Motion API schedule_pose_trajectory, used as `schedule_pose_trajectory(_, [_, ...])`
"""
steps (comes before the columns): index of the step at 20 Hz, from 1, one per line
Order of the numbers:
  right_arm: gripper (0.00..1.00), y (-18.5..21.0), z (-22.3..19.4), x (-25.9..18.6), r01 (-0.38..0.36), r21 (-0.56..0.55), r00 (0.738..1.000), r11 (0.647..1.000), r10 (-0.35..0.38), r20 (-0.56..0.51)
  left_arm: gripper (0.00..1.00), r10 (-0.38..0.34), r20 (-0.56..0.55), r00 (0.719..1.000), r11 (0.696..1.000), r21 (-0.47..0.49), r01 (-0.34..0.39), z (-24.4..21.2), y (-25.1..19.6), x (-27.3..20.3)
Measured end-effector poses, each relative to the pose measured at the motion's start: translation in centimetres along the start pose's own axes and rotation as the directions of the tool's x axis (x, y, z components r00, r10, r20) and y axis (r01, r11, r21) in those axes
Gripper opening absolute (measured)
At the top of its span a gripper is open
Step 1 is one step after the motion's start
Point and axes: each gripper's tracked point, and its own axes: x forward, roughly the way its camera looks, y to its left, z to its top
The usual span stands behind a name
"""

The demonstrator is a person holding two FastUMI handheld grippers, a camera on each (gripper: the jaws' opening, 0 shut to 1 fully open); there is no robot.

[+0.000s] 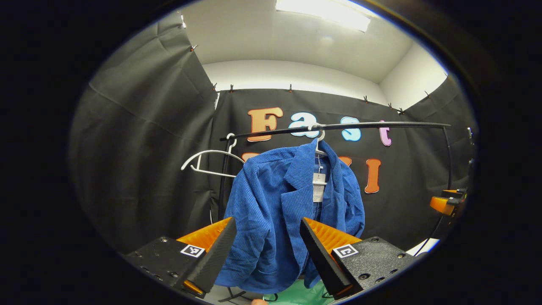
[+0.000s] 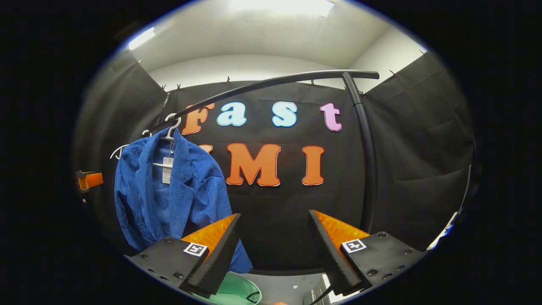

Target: Grasp the clothes on the hanger with both hands and then place them into the laundry hamper below.

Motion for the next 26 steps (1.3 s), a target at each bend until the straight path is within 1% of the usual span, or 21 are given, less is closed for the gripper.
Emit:
schedule_pose_trajectory(2, [1.00,0.6,-0.3,0.3,-0.010,0.010,1.000,1.000,0.010,-0.010,0.95,0.000,-0.005,1.000,1.000,0.008,0.000,-0.1,-0.2,0.1])
schedule_pose_trajectory(3, [1.00,0.9,-0.4,0.4,-0.018,0.013,1.000,1.000,0.019,-0.014,0.92,-0.001,-0.008,1.000,1.000,0.010,0.001,-0.3,-0.3,0.1])
schedule_pose_trajectory(4, [1.00,1.4,-0.5,0.8,-0.029,0.017,0.999,0.999,0.029,-0.015,0.95,-0.003,-0.012,1.000,1.000,0.011,0.003,-0.4,-0.5,0.2])
schedule_pose_trajectory(5, [1.00,2.1,-0.7,1.0,-0.040,0.019,0.999,0.999,0.041,-0.017,0.95,-0.007,-0.017,1.000,1.000,0.011,0.007,-0.6,-0.7,0.3])
schedule_pose_trajectory(6, [1.00,2.7,-0.8,1.1,-0.055,0.019,0.998,0.998,0.055,-0.022,0.92,-0.012,-0.025,1.000,1.000,0.010,0.012,-0.8,-1.0,0.4])
schedule_pose_trajectory(9, [1.00,5.1,-1.4,2.0,-0.107,0.030,0.994,0.994,0.108,-0.034,0.92,-0.026,-0.057,0.998,1.000,0.013,0.026,-1.6,-1.8,0.7])
schedule_pose_trajectory(10, [1.00,5.7,-1.6,2.1,-0.125,0.032,0.991,0.992,0.127,-0.041,0.95,-0.026,-0.062,0.998,1.000,0.015,0.026,-1.7,-1.9,0.8])
schedule_pose_trajectory(11, [1.00,6.5,-1.9,2.4,-0.140,0.037,0.989,0.989,0.142,-0.047,0.92,-0.025,-0.067,0.997,0.999,0.018,0.026,-1.9,-2.1,0.9])
schedule_pose_trajectory(16, [1.00,10.7,-2.8,3.8,-0.235,0.082,0.968,0.969,0.241,-0.074,0.92,-0.024,-0.088,0.996,0.999,0.020,0.026,-2.5,-3.0,1.6])
schedule_pose_trajectory(17, [0.94,11.6,-2.8,4.1,-0.252,0.094,0.963,0.963,0.260,-0.075,0.92,-0.027,-0.088,0.996,0.999,0.017,0.029,-2.5,-3.2,1.7])
schedule_pose_trajectory(18, [1.00,12.4,-2.8,4.3,-0.272,0.107,0.957,0.956,0.280,-0.075,0.92,-0.030,-0.087,0.996,0.999,0.013,0.031,-2.4,-3.4,1.9])
schedule_pose_trajectory(21, [1.00,14.8,-2.7,5.2,-0.316,0.137,0.942,0.939,0.327,-0.068,0.92,-0.030,-0.091,0.995,0.999,0.008,0.031,-2.6,-4.0,2.7])
schedule_pose_trajectory(22, [0.94,15.5,-2.7,5.6,-0.327,0.144,0.938,0.934,0.339,-0.068,0.92,-0.030,-0.097,0.995,0.999,0.009,0.031,-2.8,-4.1,3.1])
schedule_pose_trajectory(23, [1.00,16.2,-2.8,6.0,-0.337,0.149,0.934,0.929,0.350,-0.067,0.92,-0.031,-0.102,0.994,0.999,0.010,0.032,-3.0,-4.3,3.4])
schedule_pose_trajectory(24, [1.00,16.9,-2.7,6.3,-0.347,0.155,0.930,0.925,0.361,-0.068,0.92,-0.029,-0.107,0.994,0.999,0.010,0.031,-3.2,-4.4,3.7])
schedule_pose_trajectory(25, [0.94,17.5,-2.8,6.7,-0.358,0.160,0.926,0.920,0.372,-0.067,0.92,-0.028,-0.111,0.993,1.000,0.007,0.029,-3.4,-4.6,4.1])
schedule_pose_trajectory(26, [1.00,18.1,-2.8,7.1,-0.367,0.164,0.922,0.916,0.381,-0.066,0.92,-0.028,-0.114,0.993,1.000,0.003,0.028,-3.5,-4.7,4.5])
